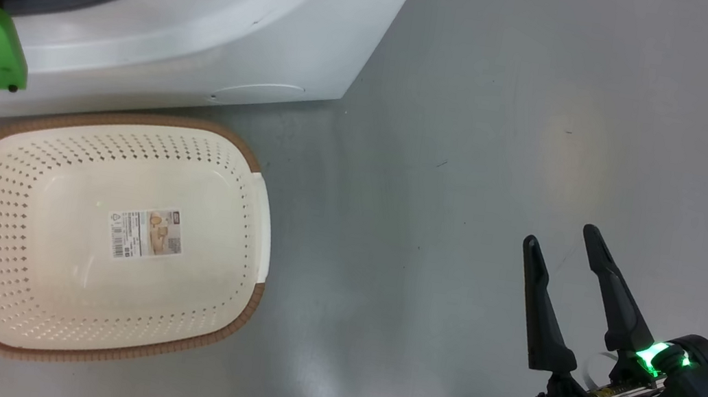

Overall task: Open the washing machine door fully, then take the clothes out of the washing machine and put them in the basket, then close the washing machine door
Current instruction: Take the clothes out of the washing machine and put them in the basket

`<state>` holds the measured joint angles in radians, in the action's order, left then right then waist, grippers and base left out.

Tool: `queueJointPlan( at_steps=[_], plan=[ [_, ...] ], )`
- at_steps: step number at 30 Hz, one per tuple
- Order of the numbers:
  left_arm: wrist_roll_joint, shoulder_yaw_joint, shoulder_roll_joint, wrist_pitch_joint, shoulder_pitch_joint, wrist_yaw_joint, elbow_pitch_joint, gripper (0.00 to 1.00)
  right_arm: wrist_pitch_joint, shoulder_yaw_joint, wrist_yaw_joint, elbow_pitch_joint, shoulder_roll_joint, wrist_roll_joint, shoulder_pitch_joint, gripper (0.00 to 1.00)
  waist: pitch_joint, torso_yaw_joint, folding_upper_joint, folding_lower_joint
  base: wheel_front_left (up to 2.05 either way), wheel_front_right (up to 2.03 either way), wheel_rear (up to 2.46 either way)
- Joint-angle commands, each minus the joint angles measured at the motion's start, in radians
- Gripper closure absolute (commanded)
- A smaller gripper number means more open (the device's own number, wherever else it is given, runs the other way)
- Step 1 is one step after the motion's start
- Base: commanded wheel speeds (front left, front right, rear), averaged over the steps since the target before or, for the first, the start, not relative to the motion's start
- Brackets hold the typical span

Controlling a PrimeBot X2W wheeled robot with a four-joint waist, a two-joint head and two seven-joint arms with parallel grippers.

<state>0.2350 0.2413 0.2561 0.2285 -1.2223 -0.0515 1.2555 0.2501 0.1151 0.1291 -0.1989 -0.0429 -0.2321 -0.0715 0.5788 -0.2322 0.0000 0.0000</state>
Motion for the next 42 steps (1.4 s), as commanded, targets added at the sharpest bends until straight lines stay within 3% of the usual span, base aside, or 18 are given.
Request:
queueJointPlan(
  at_steps=[1, 2, 3, 15, 42],
  plan=[
    [-0.008, -0.006, 0.053, -0.006, -0.018, -0.014, -0.007, 0.49, 0.012, 0.024, 0.002, -0.02, -0.007, -0.004, -0.005, 0.0, 0.0, -0.001, 0.0, 0.0, 0.0, 0.0, 0.0],
    [-0.007, -0.005, 0.053, -0.006, -0.018, -0.013, -0.004, 0.96, 0.012, 0.025, 0.002, -0.021, -0.007, -0.004, -0.005, 0.0, -0.001, -0.001, 0.0, 0.0, 0.0, 0.0, 0.0],
    [-0.007, -0.001, 0.055, -0.004, -0.017, -0.012, 0.002, 1.0, 0.012, 0.026, 0.002, -0.021, -0.007, -0.004, -0.005, 0.0, -0.002, 0.001, 0.0, 0.0, 0.0, 0.0, 0.0],
    [0.037, -0.027, 0.034, 0.032, 0.023, -0.003, -0.081, 1.0, 0.012, 0.019, 0.002, -0.021, -0.007, 0.005, 0.002, 0.0, -0.01, 0.04, 0.0, 0.0, 0.0, 0.0, 0.0],
    [-0.044, -0.109, -0.034, 0.033, 0.596, -0.07, -1.084, 1.0, 0.012, -0.02, 0.002, -0.045, -0.007, 0.019, 0.019, 0.0, -0.024, 0.159, 0.0, 0.0, 0.0, 0.0, 0.0]
  ],
)
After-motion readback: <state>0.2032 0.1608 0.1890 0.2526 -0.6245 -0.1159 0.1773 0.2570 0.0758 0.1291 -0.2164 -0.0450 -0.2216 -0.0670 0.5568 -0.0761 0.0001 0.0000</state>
